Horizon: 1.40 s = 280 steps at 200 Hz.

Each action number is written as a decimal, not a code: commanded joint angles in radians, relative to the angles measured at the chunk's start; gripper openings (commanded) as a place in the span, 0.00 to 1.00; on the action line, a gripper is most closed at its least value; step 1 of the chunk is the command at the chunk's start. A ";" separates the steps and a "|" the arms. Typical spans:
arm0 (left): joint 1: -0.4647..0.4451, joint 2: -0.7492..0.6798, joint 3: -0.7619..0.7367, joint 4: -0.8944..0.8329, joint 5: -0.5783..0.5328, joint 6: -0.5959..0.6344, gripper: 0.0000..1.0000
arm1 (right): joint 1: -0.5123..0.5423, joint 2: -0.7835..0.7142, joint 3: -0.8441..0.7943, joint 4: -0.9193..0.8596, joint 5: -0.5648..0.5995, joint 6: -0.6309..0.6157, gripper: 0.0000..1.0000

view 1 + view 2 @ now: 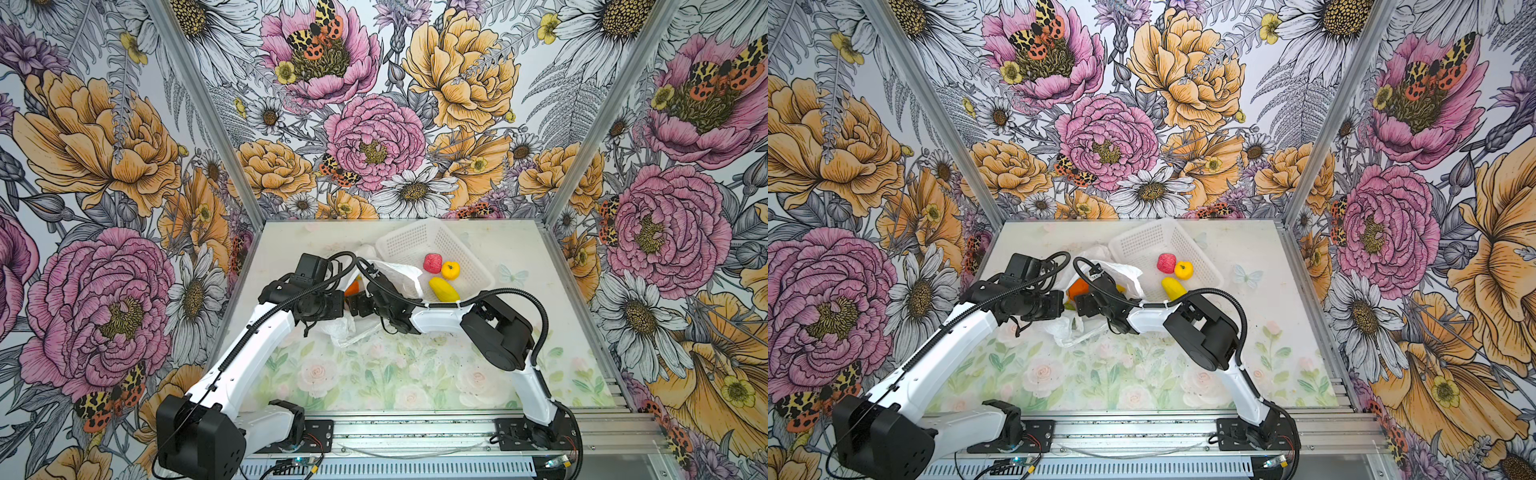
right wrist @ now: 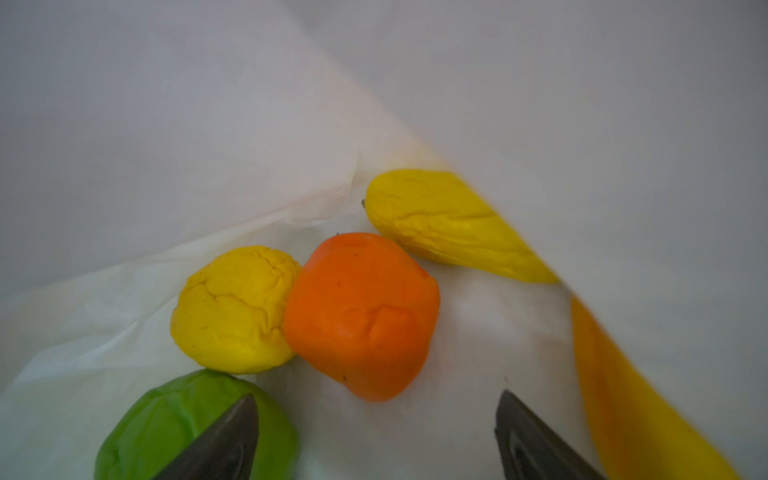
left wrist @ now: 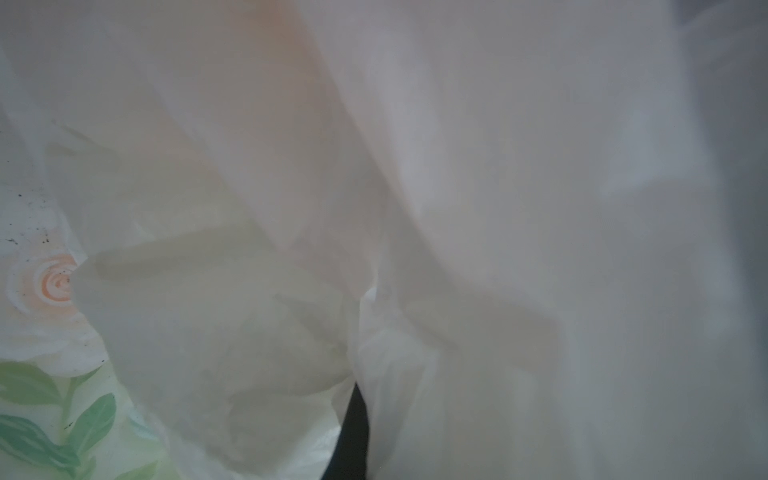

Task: Untie the knot of the plastic bag and take out the fruit
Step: 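Reach the right gripper into the bag and grasp the orange fruit, then lift the orange fruit out with the right gripper toward the basket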

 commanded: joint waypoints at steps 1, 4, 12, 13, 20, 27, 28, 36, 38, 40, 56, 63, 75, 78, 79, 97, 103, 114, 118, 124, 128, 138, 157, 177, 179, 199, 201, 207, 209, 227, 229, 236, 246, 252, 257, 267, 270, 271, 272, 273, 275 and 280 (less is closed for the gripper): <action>-0.013 -0.004 -0.008 0.027 -0.001 0.009 0.00 | -0.020 0.079 0.081 0.046 -0.044 0.046 0.93; -0.014 -0.005 -0.008 0.027 0.000 0.010 0.00 | -0.021 0.092 0.092 0.048 -0.047 0.050 0.93; -0.015 -0.005 -0.008 0.028 -0.001 0.012 0.00 | -0.023 0.119 0.118 0.057 -0.059 0.063 0.94; -0.015 -0.006 -0.008 0.028 0.000 0.011 0.00 | -0.023 0.122 0.121 0.059 -0.061 0.066 0.94; -0.017 -0.004 -0.008 0.028 0.000 0.011 0.00 | -0.025 0.143 0.144 0.074 -0.080 0.079 0.96; -0.019 -0.002 -0.008 0.029 0.002 0.010 0.00 | -0.024 0.162 0.161 0.093 -0.105 0.086 0.99; -0.019 -0.002 -0.008 0.029 0.004 0.011 0.00 | -0.025 0.165 0.164 0.096 -0.108 0.087 0.99; -0.020 -0.002 -0.008 0.028 0.005 0.013 0.00 | -0.025 0.187 0.179 0.128 -0.128 0.099 0.99; -0.020 -0.001 -0.008 0.029 0.006 0.013 0.00 | -0.025 0.192 0.182 0.134 -0.131 0.103 0.99; -0.020 -0.001 -0.008 0.029 0.006 0.013 0.00 | -0.024 0.196 0.185 0.139 -0.132 0.107 0.99; -0.021 0.000 -0.008 0.030 0.007 0.013 0.00 | -0.028 0.236 0.219 0.170 -0.136 0.135 0.99; -0.022 -0.001 -0.008 0.030 0.008 0.013 0.00 | -0.029 0.253 0.237 0.177 -0.141 0.149 0.98; -0.022 -0.002 -0.009 0.029 0.007 0.013 0.00 | -0.030 0.276 0.257 0.184 -0.144 0.167 0.94; -0.023 -0.002 -0.009 0.030 0.007 0.013 0.00 | -0.030 0.278 0.259 0.186 -0.143 0.170 0.92; -0.023 -0.002 -0.009 0.030 0.007 0.013 0.00 | -0.030 0.280 0.260 0.186 -0.143 0.171 0.92; -0.025 -0.003 -0.008 0.029 0.006 0.013 0.00 | -0.032 0.285 0.257 0.190 -0.127 0.180 0.81; -0.025 -0.001 -0.008 0.029 0.006 0.013 0.00 | -0.034 0.279 0.247 0.194 -0.124 0.180 0.75; -0.025 0.000 -0.009 0.029 0.005 0.012 0.00 | -0.036 0.255 0.209 0.214 -0.115 0.176 0.69; -0.024 -0.001 -0.008 0.029 0.006 0.013 0.00 | -0.037 0.245 0.191 0.224 -0.112 0.175 0.67; -0.022 -0.001 -0.009 0.029 0.005 0.013 0.00 | -0.039 0.221 0.162 0.235 -0.106 0.170 0.64; -0.022 -0.001 -0.009 0.029 0.004 0.013 0.00 | -0.040 0.205 0.142 0.242 -0.103 0.169 0.61; -0.021 -0.001 -0.009 0.029 0.004 0.012 0.00 | -0.041 0.157 0.083 0.262 -0.088 0.157 0.57; -0.018 -0.003 -0.010 0.029 0.002 0.012 0.00 | -0.040 0.064 -0.027 0.292 -0.061 0.127 0.50; -0.014 0.000 -0.010 0.028 0.003 0.011 0.00 | -0.042 -0.030 -0.138 0.333 -0.044 0.107 0.45; -0.014 0.001 -0.010 0.029 0.001 0.011 0.00 | -0.041 -0.039 -0.150 0.340 -0.043 0.107 0.44; -0.007 0.003 -0.008 0.029 0.001 0.011 0.00 | -0.040 -0.105 -0.254 0.428 -0.028 0.105 0.41; -0.006 0.002 -0.009 0.029 0.002 0.011 0.00 | -0.040 -0.110 -0.260 0.434 -0.027 0.104 0.41; -0.004 0.002 -0.009 0.028 0.001 0.011 0.00 | -0.040 -0.124 -0.278 0.448 -0.026 0.103 0.40; -0.003 0.002 -0.010 0.028 0.001 0.010 0.00 | -0.040 -0.129 -0.283 0.451 -0.026 0.102 0.40; 0.005 0.001 -0.010 0.029 -0.002 0.009 0.00 | -0.039 -0.163 -0.319 0.477 -0.024 0.098 0.38; 0.006 0.001 -0.010 0.029 -0.004 0.009 0.00 | -0.039 -0.165 -0.321 0.480 -0.024 0.098 0.37; 0.009 0.000 -0.010 0.028 -0.004 0.010 0.00 | -0.038 -0.174 -0.332 0.486 -0.024 0.098 0.37; 0.013 0.002 -0.010 0.029 -0.006 0.009 0.00 | -0.036 -0.189 -0.342 0.487 -0.025 0.099 0.36; 0.015 0.002 -0.010 0.029 -0.005 0.008 0.00 | -0.033 -0.196 -0.348 0.489 -0.024 0.098 0.35; 0.017 0.003 -0.010 0.029 -0.004 0.009 0.00 | -0.030 -0.202 -0.354 0.492 -0.023 0.095 0.35; 0.021 0.004 -0.010 0.029 -0.004 0.008 0.00 | -0.023 -0.216 -0.366 0.495 -0.019 0.092 0.35; 0.021 0.004 -0.010 0.028 -0.004 0.009 0.00 | -0.021 -0.220 -0.370 0.497 -0.017 0.092 0.35; 0.022 0.004 -0.010 0.028 -0.004 0.009 0.00 | -0.020 -0.222 -0.371 0.499 -0.016 0.091 0.35; 0.022 0.004 -0.010 0.029 -0.004 0.009 0.00 | -0.019 -0.223 -0.372 0.499 -0.015 0.090 0.35; 0.023 0.004 -0.010 0.029 -0.005 0.009 0.00 | -0.018 -0.226 -0.373 0.499 -0.013 0.090 0.35; 0.023 0.002 -0.010 0.029 -0.005 0.008 0.00 | -0.017 -0.229 -0.376 0.500 -0.010 0.088 0.35; 0.023 0.002 -0.010 0.029 -0.006 0.009 0.00 | -0.012 -0.239 -0.381 0.498 -0.002 0.082 0.35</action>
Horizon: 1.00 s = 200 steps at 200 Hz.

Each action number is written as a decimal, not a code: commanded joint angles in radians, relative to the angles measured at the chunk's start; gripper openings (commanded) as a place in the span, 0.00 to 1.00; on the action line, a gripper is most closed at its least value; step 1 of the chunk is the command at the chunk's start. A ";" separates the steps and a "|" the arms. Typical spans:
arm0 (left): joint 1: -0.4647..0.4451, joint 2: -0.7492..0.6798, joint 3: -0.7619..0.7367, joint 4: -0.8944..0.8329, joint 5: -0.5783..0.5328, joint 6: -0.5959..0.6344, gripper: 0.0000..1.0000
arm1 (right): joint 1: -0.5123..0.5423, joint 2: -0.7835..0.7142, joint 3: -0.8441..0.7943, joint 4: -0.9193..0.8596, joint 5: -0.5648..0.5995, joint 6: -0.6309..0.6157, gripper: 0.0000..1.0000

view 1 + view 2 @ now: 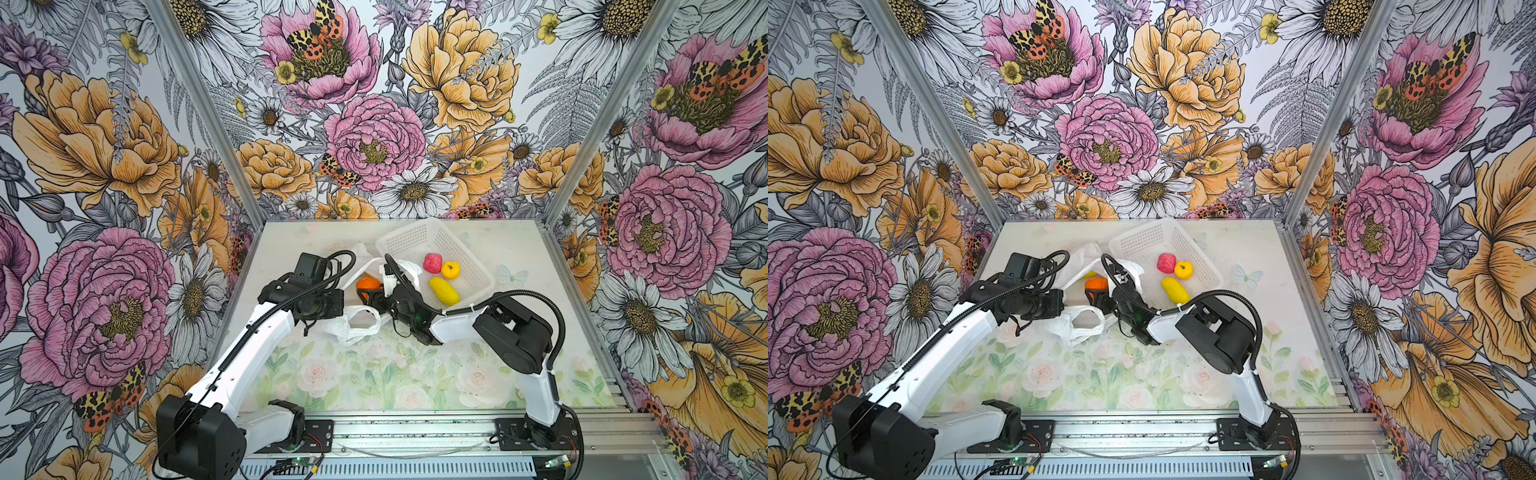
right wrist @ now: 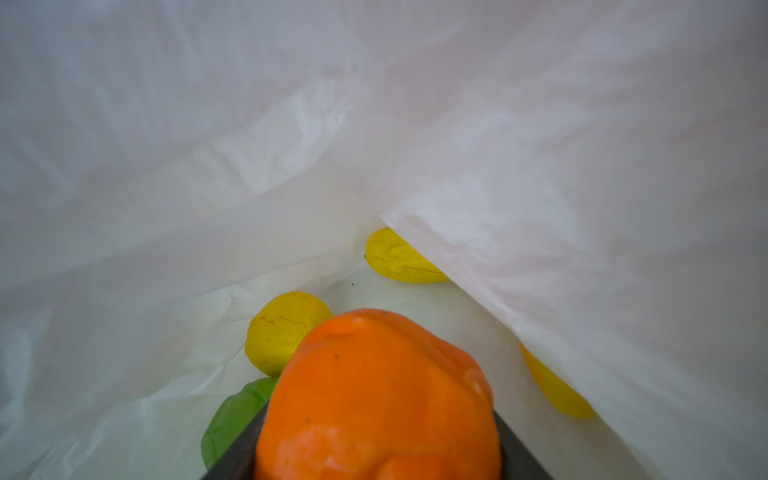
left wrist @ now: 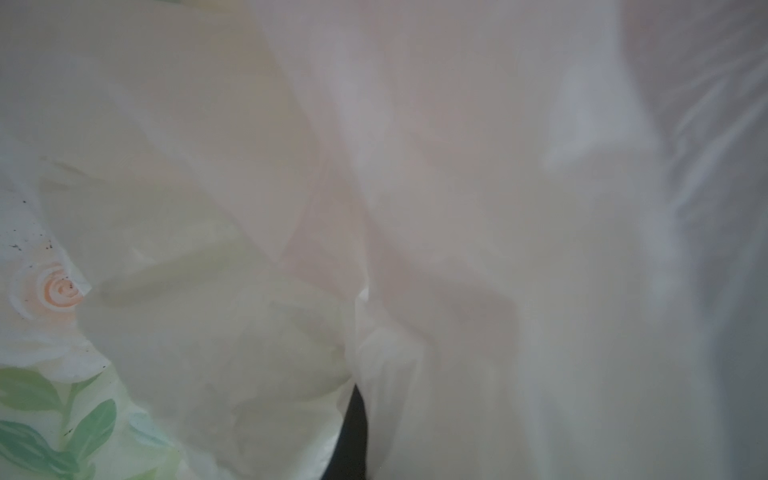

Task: Untie the knot of the plastic bag and take out the fruit
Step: 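Lift the orange fruit out with the right gripper toward the basket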

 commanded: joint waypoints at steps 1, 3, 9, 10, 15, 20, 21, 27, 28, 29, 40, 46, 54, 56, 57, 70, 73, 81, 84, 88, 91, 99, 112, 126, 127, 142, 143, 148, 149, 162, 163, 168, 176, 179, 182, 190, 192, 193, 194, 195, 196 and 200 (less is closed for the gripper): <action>0.012 0.001 -0.010 0.015 -0.006 0.009 0.00 | 0.020 -0.071 -0.028 0.057 0.039 -0.028 0.35; 0.011 0.001 -0.010 0.015 -0.006 0.009 0.00 | 0.021 -0.076 -0.031 0.055 0.041 -0.032 0.35; 0.013 0.001 -0.010 0.015 -0.006 0.009 0.00 | 0.027 -0.092 -0.036 0.044 0.058 -0.041 0.34; 0.013 0.000 -0.010 0.014 -0.006 0.009 0.00 | 0.029 -0.095 -0.037 0.043 0.062 -0.043 0.34; 0.012 0.001 -0.010 0.015 -0.007 0.008 0.00 | 0.036 -0.110 -0.042 0.035 0.075 -0.054 0.34; 0.015 0.002 -0.009 0.014 -0.006 0.009 0.00 | 0.044 -0.131 -0.050 0.026 0.089 -0.066 0.34; 0.014 0.001 -0.010 0.014 -0.007 0.009 0.00 | 0.045 -0.132 -0.051 0.026 0.091 -0.069 0.34; 0.014 0.003 -0.010 0.015 -0.007 0.009 0.00 | 0.055 -0.155 -0.061 0.022 0.107 -0.084 0.34; 0.015 0.003 -0.010 0.015 -0.007 0.009 0.00 | 0.057 -0.160 -0.064 0.022 0.108 -0.086 0.34; 0.014 0.003 -0.010 0.015 -0.006 0.008 0.00 | 0.058 -0.162 -0.067 0.022 0.111 -0.089 0.34; 0.016 0.004 -0.010 0.015 -0.005 0.009 0.00 | 0.074 -0.206 -0.092 0.023 0.137 -0.114 0.34; 0.016 0.006 -0.009 0.015 -0.005 0.009 0.00 | 0.087 -0.234 -0.107 0.024 0.151 -0.129 0.34; 0.018 0.006 -0.010 0.015 -0.004 0.009 0.00 | 0.102 -0.270 -0.124 0.023 0.172 -0.151 0.34; 0.017 0.006 -0.010 0.015 -0.005 0.008 0.00 | 0.107 -0.282 -0.128 0.023 0.177 -0.157 0.34; 0.017 0.006 -0.010 0.014 -0.005 0.008 0.00 | 0.109 -0.288 -0.131 0.022 0.178 -0.160 0.34; 0.017 0.007 -0.010 0.015 -0.004 0.009 0.00 | 0.138 -0.352 -0.162 0.017 0.208 -0.196 0.34; 0.017 0.006 -0.010 0.015 -0.004 0.008 0.00 | 0.145 -0.368 -0.168 0.016 0.215 -0.201 0.34; 0.017 0.007 -0.010 0.015 -0.002 0.010 0.00 | 0.159 -0.408 -0.184 0.011 0.225 -0.218 0.34; 0.017 0.006 -0.010 0.014 -0.001 0.009 0.00 | 0.163 -0.422 -0.193 0.008 0.229 -0.220 0.34; 0.016 0.006 -0.009 0.015 -0.001 0.009 0.00 | 0.167 -0.443 -0.199 0.003 0.231 -0.223 0.34; 0.016 0.007 -0.010 0.015 -0.001 0.009 0.00 | 0.170 -0.457 -0.204 -0.003 0.233 -0.223 0.34; 0.014 0.008 -0.010 0.015 0.000 0.009 0.00 | 0.173 -0.494 -0.216 -0.023 0.233 -0.220 0.34; 0.014 0.006 -0.010 0.015 -0.002 0.009 0.00 | 0.176 -0.557 -0.235 -0.059 0.229 -0.216 0.34; 0.013 0.006 -0.009 0.015 -0.002 0.009 0.00 | 0.177 -0.632 -0.262 -0.095 0.250 -0.221 0.34; 0.013 0.006 -0.009 0.014 -0.001 0.009 0.00 | 0.176 -0.639 -0.263 -0.098 0.253 -0.221 0.34; 0.010 0.006 -0.010 0.014 -0.001 0.009 0.00 | 0.175 -0.724 -0.289 -0.154 0.310 -0.241 0.34; 0.010 0.006 -0.010 0.015 -0.002 0.010 0.00 | 0.175 -0.727 -0.291 -0.158 0.316 -0.243 0.34; 0.011 0.004 -0.010 0.015 -0.002 0.010 0.00 | 0.175 -0.756 -0.297 -0.179 0.348 -0.256 0.34; 0.010 0.004 -0.010 0.015 -0.002 0.009 0.00 | 0.175 -0.761 -0.299 -0.184 0.355 -0.259 0.34; 0.009 0.004 -0.010 0.015 -0.003 0.009 0.00 | 0.163 -0.828 -0.318 -0.245 0.450 -0.293 0.34; 0.008 0.003 -0.010 0.015 -0.003 0.008 0.00 | 0.162 -0.834 -0.319 -0.250 0.456 -0.295 0.34; 0.006 0.003 -0.010 0.015 -0.004 0.009 0.00 | 0.148 -0.859 -0.331 -0.268 0.480 -0.302 0.34; 0.005 0.002 -0.010 0.014 -0.005 0.009 0.00 | 0.111 -0.897 -0.350 -0.296 0.497 -0.298 0.34; 0.004 0.001 -0.010 0.015 -0.006 0.008 0.00 | 0.092 -0.911 -0.360 -0.308 0.496 -0.291 0.34; 0.003 0.001 -0.010 0.015 -0.006 0.008 0.00 | 0.071 -0.924 -0.367 -0.320 0.493 -0.283 0.35; 0.004 0.000 -0.010 0.015 -0.006 0.009 0.00 | 0.007 -0.954 -0.390 -0.351 0.479 -0.252 0.35; 0.003 0.000 -0.010 0.015 -0.006 0.008 0.00 | -0.010 -0.961 -0.394 -0.359 0.475 -0.243 0.35; 0.003 0.000 -0.010 0.015 -0.006 0.008 0.00 | -0.018 -0.964 -0.397 -0.363 0.473 -0.239 0.35; 0.002 0.000 -0.010 0.015 -0.007 0.008 0.00 | -0.025 -0.968 -0.399 -0.367 0.471 -0.236 0.35; 0.002 0.000 -0.010 0.015 -0.006 0.008 0.00 | -0.033 -0.970 -0.402 -0.370 0.470 -0.233 0.35; 0.002 0.000 -0.010 0.015 -0.006 0.008 0.00 | -0.041 -0.974 -0.404 -0.373 0.468 -0.230 0.35; 0.002 0.000 -0.010 0.014 -0.006 0.008 0.00 | -0.070 -0.984 -0.412 -0.389 0.464 -0.219 0.36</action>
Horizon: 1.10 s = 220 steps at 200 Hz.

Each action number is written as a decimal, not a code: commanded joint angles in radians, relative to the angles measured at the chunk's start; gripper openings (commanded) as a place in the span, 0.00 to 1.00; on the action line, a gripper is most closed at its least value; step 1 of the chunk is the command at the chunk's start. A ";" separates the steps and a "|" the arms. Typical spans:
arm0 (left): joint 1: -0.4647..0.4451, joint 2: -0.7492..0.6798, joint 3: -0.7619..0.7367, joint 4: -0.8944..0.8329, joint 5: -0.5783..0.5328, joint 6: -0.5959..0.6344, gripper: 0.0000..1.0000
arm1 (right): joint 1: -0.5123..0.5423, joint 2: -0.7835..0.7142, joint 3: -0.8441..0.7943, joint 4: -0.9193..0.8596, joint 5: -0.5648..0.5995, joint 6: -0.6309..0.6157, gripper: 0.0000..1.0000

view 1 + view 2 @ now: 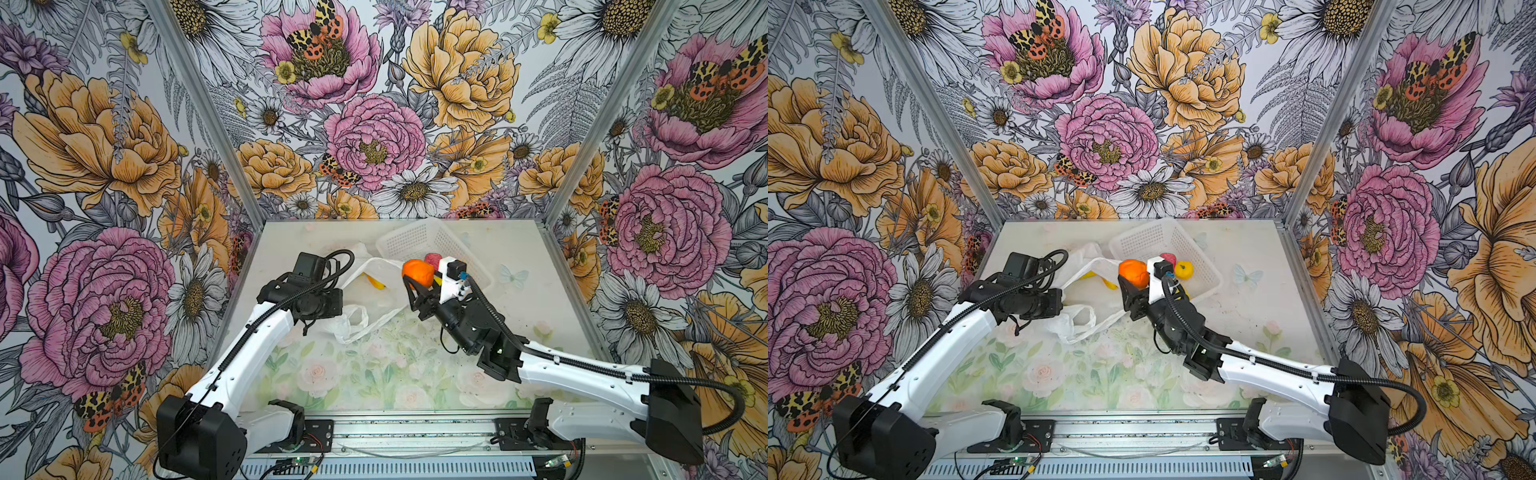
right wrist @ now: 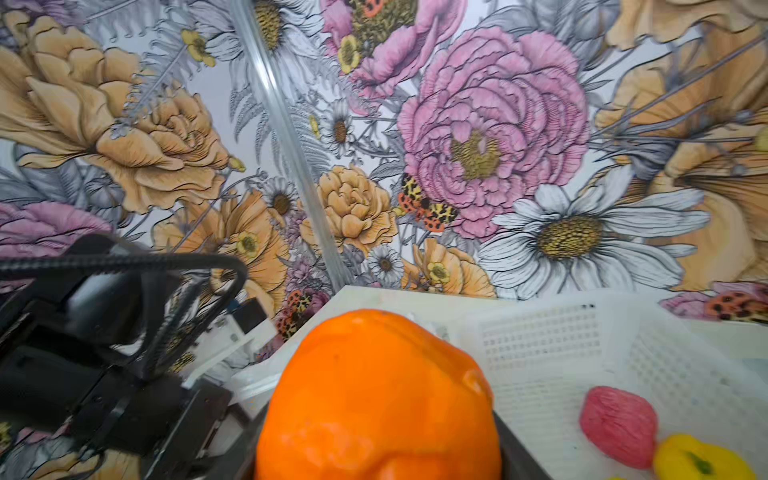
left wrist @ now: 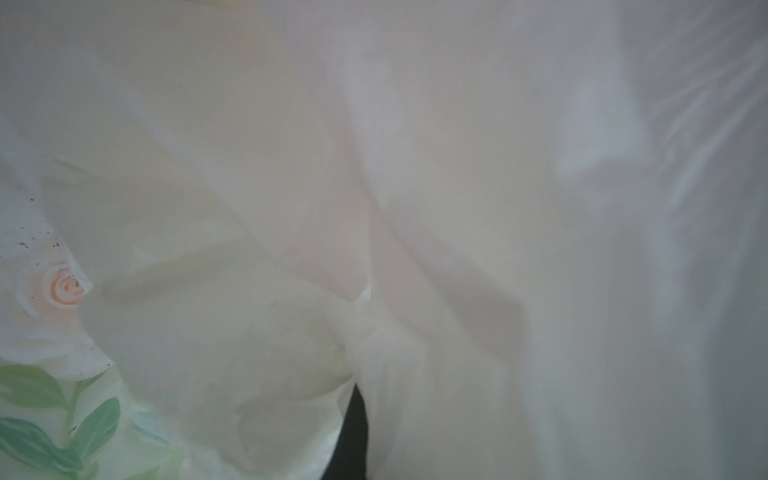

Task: Untie the knot of the plastic bag and take out the fruit
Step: 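Lift the orange fruit out with the right gripper toward the basket, then lower the orange fruit into the basket and open the right gripper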

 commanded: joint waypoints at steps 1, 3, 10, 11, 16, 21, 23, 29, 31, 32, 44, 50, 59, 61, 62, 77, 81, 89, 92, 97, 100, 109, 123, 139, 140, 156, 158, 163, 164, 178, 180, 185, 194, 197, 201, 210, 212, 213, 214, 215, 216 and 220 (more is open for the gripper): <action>-0.005 0.000 -0.009 0.015 -0.007 0.008 0.00 | -0.139 -0.073 -0.054 -0.136 0.065 0.039 0.36; -0.005 0.000 -0.009 0.014 -0.007 0.009 0.00 | -0.164 -0.077 -0.057 -0.144 0.062 0.044 0.36; -0.006 0.001 -0.009 0.014 -0.007 0.009 0.00 | -0.214 -0.083 -0.064 -0.170 0.056 0.058 0.36; -0.006 0.001 -0.009 0.015 -0.007 0.008 0.00 | -0.221 -0.083 -0.065 -0.174 0.054 0.060 0.36; -0.005 0.001 -0.009 0.014 -0.008 0.008 0.00 | -0.255 -0.082 -0.067 -0.190 0.042 0.069 0.37; -0.005 0.002 -0.009 0.015 -0.008 0.008 0.00 | -0.290 -0.076 -0.068 -0.207 0.023 0.081 0.37; -0.006 0.002 -0.009 0.015 -0.008 0.009 0.00 | -0.304 -0.072 -0.067 -0.213 0.013 0.085 0.37; -0.005 0.001 -0.009 0.015 -0.008 0.007 0.00 | -0.343 -0.057 -0.063 -0.231 -0.023 0.099 0.37; -0.006 0.001 -0.010 0.015 -0.007 0.007 0.00 | -0.355 -0.051 -0.060 -0.236 -0.037 0.103 0.37; -0.006 0.002 -0.009 0.014 -0.007 0.008 0.00 | -0.363 -0.047 -0.059 -0.239 -0.043 0.105 0.37; -0.005 0.002 -0.010 0.014 -0.009 0.008 0.00 | -0.438 0.003 -0.031 -0.275 -0.133 0.127 0.36; -0.006 0.002 -0.009 0.014 -0.010 0.007 0.00 | -0.465 0.033 -0.013 -0.293 -0.168 0.131 0.35; -0.005 0.002 -0.009 0.015 -0.010 0.007 0.00 | -0.491 0.083 0.022 -0.321 -0.212 0.128 0.35; -0.006 0.003 -0.009 0.015 -0.009 0.007 0.00 | -0.495 0.093 0.031 -0.330 -0.218 0.127 0.35; -0.006 0.002 -0.009 0.015 -0.010 0.007 0.00 | -0.496 0.098 0.033 -0.334 -0.220 0.125 0.35; -0.006 0.003 -0.009 0.015 -0.012 0.007 0.00 | -0.504 0.177 0.105 -0.400 -0.240 0.098 0.34; -0.005 0.004 -0.009 0.015 -0.011 0.007 0.00 | -0.504 0.197 0.124 -0.418 -0.245 0.093 0.33; -0.004 0.005 -0.009 0.015 -0.010 0.006 0.00 | -0.504 0.238 0.161 -0.449 -0.254 0.081 0.33; -0.004 0.006 -0.009 0.014 -0.010 0.007 0.00 | -0.504 0.255 0.173 -0.460 -0.259 0.078 0.32; -0.004 0.007 -0.009 0.015 -0.010 0.007 0.00 | -0.504 0.278 0.193 -0.475 -0.266 0.072 0.32; -0.004 0.007 -0.009 0.015 -0.009 0.007 0.00 | -0.504 0.291 0.204 -0.481 -0.267 0.070 0.32; -0.003 0.009 -0.009 0.015 -0.009 0.007 0.00 | -0.504 0.327 0.228 -0.497 -0.272 0.067 0.31; 0.000 0.011 -0.009 0.015 -0.007 0.007 0.00 | -0.505 0.369 0.252 -0.502 -0.279 0.063 0.32; 0.002 0.011 -0.009 0.015 -0.007 0.009 0.00 | -0.506 0.407 0.275 -0.507 -0.291 0.061 0.32; 0.002 0.010 -0.010 0.015 -0.007 0.009 0.00 | -0.506 0.409 0.276 -0.508 -0.291 0.060 0.32; 0.003 0.010 -0.010 0.014 -0.007 0.009 0.00 | -0.506 0.444 0.297 -0.517 -0.295 0.057 0.35; 0.003 0.010 -0.009 0.015 -0.006 0.008 0.00 | -0.505 0.448 0.299 -0.518 -0.295 0.057 0.35; 0.003 0.010 -0.009 0.015 -0.006 0.009 0.00 | -0.505 0.456 0.305 -0.523 -0.295 0.056 0.36; 0.003 0.010 -0.009 0.015 -0.006 0.009 0.00 | -0.505 0.457 0.307 -0.524 -0.295 0.056 0.36; 0.003 0.012 -0.009 0.015 -0.004 0.009 0.00 | -0.506 0.478 0.322 -0.534 -0.292 0.054 0.40; 0.003 0.012 -0.009 0.015 -0.004 0.008 0.00 | -0.506 0.480 0.323 -0.534 -0.293 0.055 0.41; 0.003 0.011 -0.009 0.015 -0.005 0.009 0.00 | -0.506 0.484 0.323 -0.535 -0.293 0.055 0.44; 0.004 0.012 -0.009 0.015 -0.004 0.007 0.00 | -0.507 0.486 0.324 -0.534 -0.292 0.054 0.51; 0.003 0.010 -0.008 0.015 -0.005 0.008 0.00 | -0.507 0.484 0.323 -0.534 -0.292 0.055 0.53; 0.003 0.011 -0.009 0.015 -0.003 0.007 0.00 | -0.507 0.482 0.322 -0.534 -0.292 0.055 0.56; 0.003 0.011 -0.009 0.015 -0.004 0.009 0.00 | -0.506 0.476 0.318 -0.534 -0.291 0.055 0.63; 0.004 0.010 -0.008 0.015 -0.004 0.009 0.00 | -0.507 0.473 0.317 -0.534 -0.291 0.055 0.64; 0.004 0.010 -0.009 0.015 -0.005 0.008 0.00 | -0.507 0.472 0.316 -0.533 -0.291 0.056 0.65; 0.004 0.010 -0.009 0.015 -0.004 0.008 0.00 | -0.507 0.471 0.315 -0.533 -0.290 0.055 0.65; 0.003 0.010 -0.009 0.015 -0.004 0.008 0.00 | -0.507 0.469 0.315 -0.532 -0.290 0.056 0.66; 0.003 0.011 -0.009 0.015 -0.004 0.009 0.00 | -0.507 0.468 0.314 -0.532 -0.289 0.056 0.67; 0.004 0.009 -0.009 0.015 -0.004 0.008 0.00 | -0.507 0.464 0.311 -0.532 -0.286 0.056 0.69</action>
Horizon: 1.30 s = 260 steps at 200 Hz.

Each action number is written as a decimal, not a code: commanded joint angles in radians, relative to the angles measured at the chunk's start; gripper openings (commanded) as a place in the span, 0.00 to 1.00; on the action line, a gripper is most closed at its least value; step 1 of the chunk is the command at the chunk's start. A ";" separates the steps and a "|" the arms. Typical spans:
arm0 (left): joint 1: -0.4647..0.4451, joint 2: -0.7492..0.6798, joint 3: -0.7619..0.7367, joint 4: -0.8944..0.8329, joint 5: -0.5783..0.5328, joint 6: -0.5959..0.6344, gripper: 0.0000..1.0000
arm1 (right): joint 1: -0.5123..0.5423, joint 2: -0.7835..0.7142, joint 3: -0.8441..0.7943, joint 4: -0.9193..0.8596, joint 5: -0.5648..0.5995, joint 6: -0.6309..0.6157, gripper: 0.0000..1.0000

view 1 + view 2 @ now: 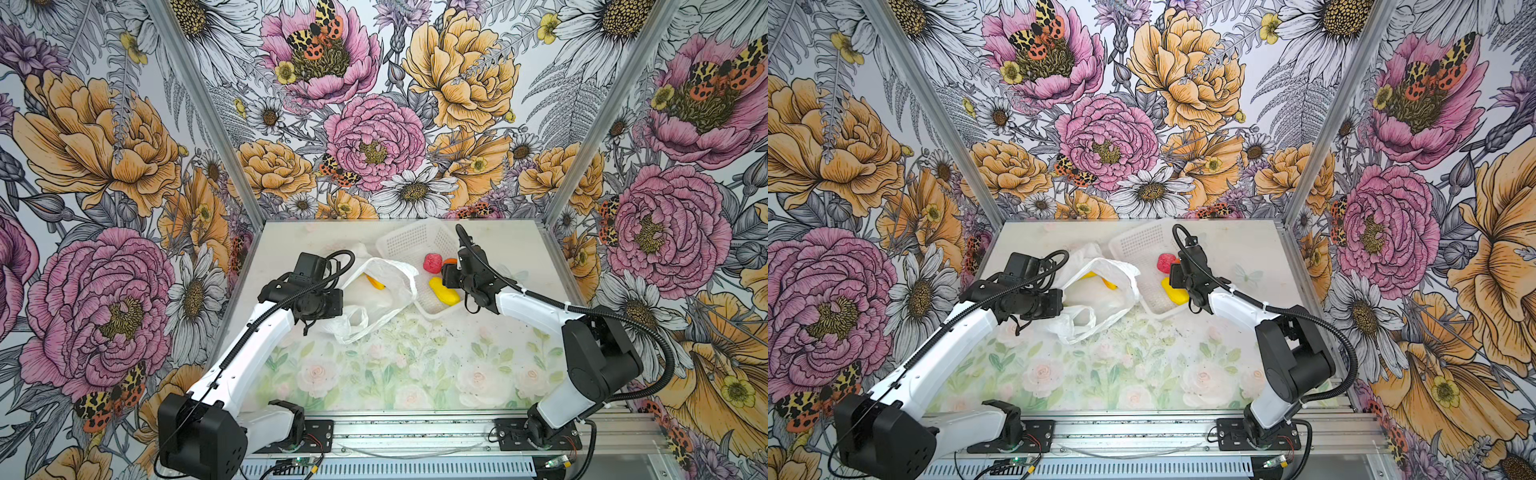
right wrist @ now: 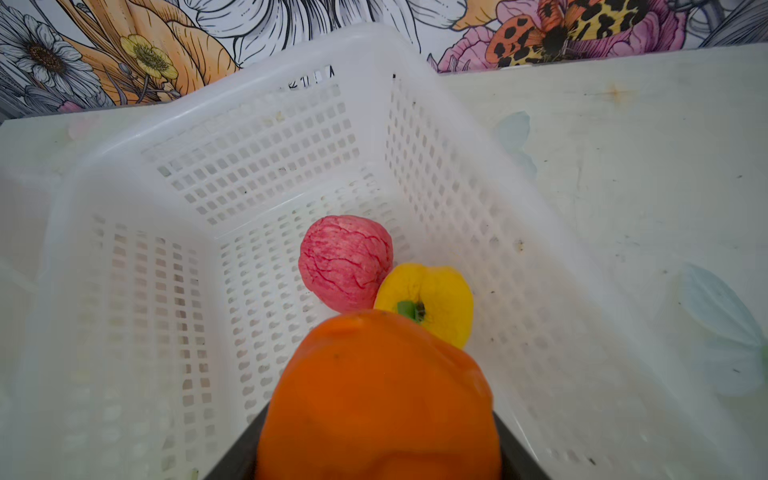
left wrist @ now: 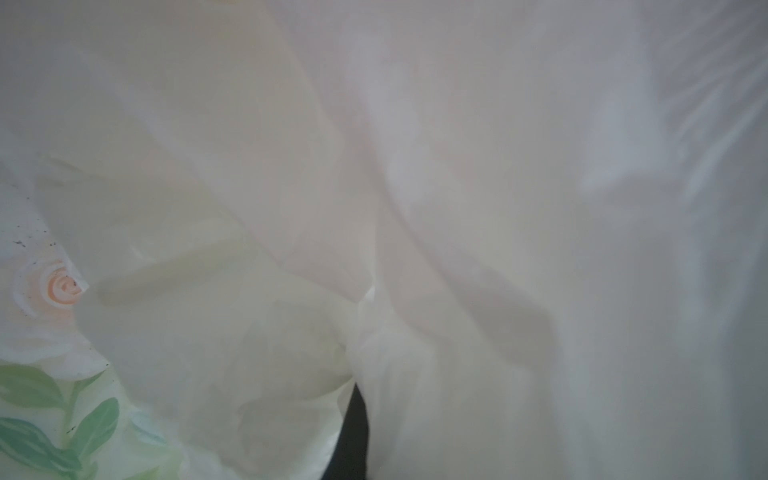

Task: Untie the knot of the plastic bag and take out the fruit
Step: 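Lower the orange fruit into the basket and open the right gripper, then move the right gripper back into the bag opening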

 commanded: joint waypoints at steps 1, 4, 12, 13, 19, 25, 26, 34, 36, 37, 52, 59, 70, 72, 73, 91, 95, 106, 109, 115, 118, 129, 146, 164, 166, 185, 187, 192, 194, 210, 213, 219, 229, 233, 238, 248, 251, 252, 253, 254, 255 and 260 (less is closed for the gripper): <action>0.003 0.000 -0.008 0.015 -0.004 0.009 0.00 | -0.002 -0.017 0.021 0.004 0.001 -0.013 0.70; 0.003 0.000 -0.009 0.015 -0.004 0.009 0.00 | -0.002 -0.021 0.019 0.005 0.003 -0.013 0.72; 0.003 0.000 -0.008 0.015 -0.004 0.008 0.00 | -0.001 -0.035 0.007 0.010 0.007 -0.014 0.75; 0.003 0.000 -0.009 0.015 -0.004 0.008 0.00 | -0.002 -0.037 0.006 0.011 0.007 -0.014 0.76; 0.003 0.000 -0.009 0.014 -0.005 0.007 0.00 | -0.002 -0.049 -0.004 0.018 0.009 -0.014 0.78; 0.003 0.000 -0.009 0.015 -0.004 0.009 0.00 | -0.002 -0.064 -0.017 0.028 0.009 -0.015 0.80; 0.003 0.001 -0.009 0.015 -0.004 0.009 0.00 | -0.001 -0.068 -0.019 0.030 0.008 -0.015 0.81; 0.003 0.002 -0.009 0.015 -0.005 0.009 0.00 | -0.002 -0.089 -0.038 0.045 0.006 -0.016 0.83; 0.003 0.002 -0.008 0.015 -0.004 0.008 0.00 | -0.002 -0.093 -0.043 0.049 0.004 -0.016 0.84; 0.003 0.002 -0.008 0.014 -0.004 0.009 0.00 | -0.002 -0.098 -0.045 0.052 0.004 -0.015 0.84; 0.003 0.002 -0.008 0.015 -0.004 0.009 0.00 | -0.001 -0.140 -0.076 0.079 -0.010 -0.022 0.88; 0.004 0.002 -0.008 0.014 -0.004 0.008 0.00 | -0.001 -0.159 -0.090 0.089 -0.012 -0.021 0.89; 0.004 0.004 -0.007 0.015 -0.004 0.009 0.00 | -0.001 -0.193 -0.111 0.102 -0.017 -0.025 0.89; 0.005 0.004 -0.008 0.015 -0.003 0.008 0.00 | -0.001 -0.200 -0.116 0.104 -0.017 -0.025 0.89; 0.005 0.004 -0.008 0.015 -0.004 0.008 0.00 | -0.001 -0.203 -0.117 0.104 -0.018 -0.025 0.89; 0.004 0.004 -0.008 0.015 -0.004 0.008 0.00 | 0.002 -0.286 -0.167 0.144 -0.037 -0.039 0.85; 0.004 0.004 -0.009 0.015 -0.005 0.008 0.00 | 0.003 -0.306 -0.183 0.159 -0.046 -0.043 0.83; 0.004 0.003 -0.008 0.015 -0.004 0.008 0.00 | 0.014 -0.384 -0.229 0.200 -0.071 -0.063 0.77; 0.004 0.002 -0.008 0.015 -0.004 0.009 0.00 | 0.019 -0.406 -0.242 0.212 -0.079 -0.073 0.75; 0.004 0.002 -0.009 0.015 -0.004 0.008 0.00 | 0.033 -0.448 -0.262 0.232 -0.093 -0.092 0.70; 0.005 0.002 -0.008 0.015 -0.004 0.009 0.00 | 0.043 -0.475 -0.274 0.239 -0.098 -0.107 0.69; 0.005 0.003 -0.008 0.015 -0.002 0.009 0.00 | 0.096 -0.550 -0.301 0.251 -0.101 -0.167 0.64; 0.004 0.004 -0.008 0.015 -0.001 0.009 0.00 | 0.203 -0.634 -0.315 0.245 -0.095 -0.274 0.61; 0.006 0.005 -0.007 0.015 0.000 0.009 0.00 | 0.321 -0.660 -0.314 0.246 -0.108 -0.371 0.60; 0.005 0.005 -0.007 0.015 0.000 0.009 0.00 | 0.329 -0.659 -0.313 0.246 -0.113 -0.379 0.60; 0.004 0.003 -0.009 0.015 -0.002 0.010 0.00 | 0.447 -0.624 -0.295 0.243 -0.142 -0.481 0.59; 0.004 0.003 -0.008 0.015 -0.001 0.009 0.00 | 0.459 -0.618 -0.292 0.241 -0.139 -0.492 0.59; 0.003 0.004 -0.009 0.015 -0.004 0.009 0.00 | 0.488 -0.603 -0.283 0.237 -0.135 -0.517 0.59; 0.003 0.003 -0.008 0.014 -0.004 0.009 0.00 | 0.499 -0.594 -0.279 0.235 -0.132 -0.528 0.59; 0.003 0.004 -0.008 0.015 -0.004 0.008 0.00 | 0.569 -0.524 -0.233 0.194 -0.129 -0.593 0.59; 0.003 0.003 -0.008 0.015 -0.003 0.008 0.00 | 0.581 -0.509 -0.223 0.188 -0.128 -0.607 0.59; 0.003 0.004 -0.009 0.015 -0.005 0.008 0.00 | 0.600 -0.477 -0.203 0.168 -0.120 -0.625 0.59; 0.002 0.004 -0.008 0.015 -0.003 0.009 0.00 | 0.625 -0.417 -0.162 0.132 -0.103 -0.649 0.59; 0.001 0.003 -0.008 0.015 -0.004 0.009 0.00 | 0.631 -0.397 -0.149 0.121 -0.097 -0.655 0.59; 0.001 0.003 -0.009 0.015 -0.004 0.007 0.00 | 0.639 -0.368 -0.123 0.104 -0.086 -0.663 0.59; 0.000 0.004 -0.008 0.015 -0.005 0.009 0.00 | 0.652 -0.295 -0.073 0.061 -0.059 -0.675 0.59; 0.000 0.003 -0.009 0.015 -0.006 0.009 0.00 | 0.654 -0.275 -0.056 0.048 -0.050 -0.676 0.59; 0.000 0.003 -0.009 0.015 -0.006 0.009 0.00 | 0.655 -0.267 -0.051 0.045 -0.045 -0.677 0.59; 0.000 0.004 -0.009 0.016 -0.004 0.009 0.00 | 0.657 -0.251 -0.041 0.040 -0.034 -0.680 0.58; 0.000 0.004 -0.008 0.015 -0.005 0.009 0.00 | 0.658 -0.244 -0.035 0.036 -0.030 -0.681 0.58; -0.001 0.003 -0.008 0.015 -0.005 0.009 0.00 | 0.660 -0.241 -0.030 0.033 -0.028 -0.682 0.58; -0.001 0.004 -0.008 0.015 -0.005 0.008 0.00 | 0.666 -0.204 -0.010 0.023 0.004 -0.687 0.58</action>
